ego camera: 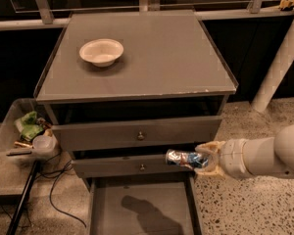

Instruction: Pick redbull can from bottom drawer and place on counter

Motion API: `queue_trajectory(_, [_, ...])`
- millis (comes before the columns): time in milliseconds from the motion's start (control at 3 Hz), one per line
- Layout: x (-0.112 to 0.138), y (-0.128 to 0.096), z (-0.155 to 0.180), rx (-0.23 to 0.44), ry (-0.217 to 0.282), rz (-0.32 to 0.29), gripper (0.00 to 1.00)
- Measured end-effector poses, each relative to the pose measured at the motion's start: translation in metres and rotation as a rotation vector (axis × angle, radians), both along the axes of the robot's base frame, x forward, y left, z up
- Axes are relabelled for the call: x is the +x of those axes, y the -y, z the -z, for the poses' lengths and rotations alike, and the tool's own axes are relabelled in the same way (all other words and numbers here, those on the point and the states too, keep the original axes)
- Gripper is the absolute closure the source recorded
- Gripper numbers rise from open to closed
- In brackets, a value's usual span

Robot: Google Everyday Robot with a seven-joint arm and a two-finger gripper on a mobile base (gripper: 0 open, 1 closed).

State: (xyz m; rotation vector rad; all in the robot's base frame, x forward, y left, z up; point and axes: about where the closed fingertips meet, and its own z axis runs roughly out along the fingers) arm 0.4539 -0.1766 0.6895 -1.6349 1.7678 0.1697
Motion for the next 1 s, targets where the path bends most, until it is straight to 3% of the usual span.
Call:
queue_trajectory(333, [-0.002,0.008,-0.067,0.024,0.093,-0.026,1.00])
queue_trajectory(1000, [0.021,0.018,-0.228,0.125,0.317,-0.061,1.00])
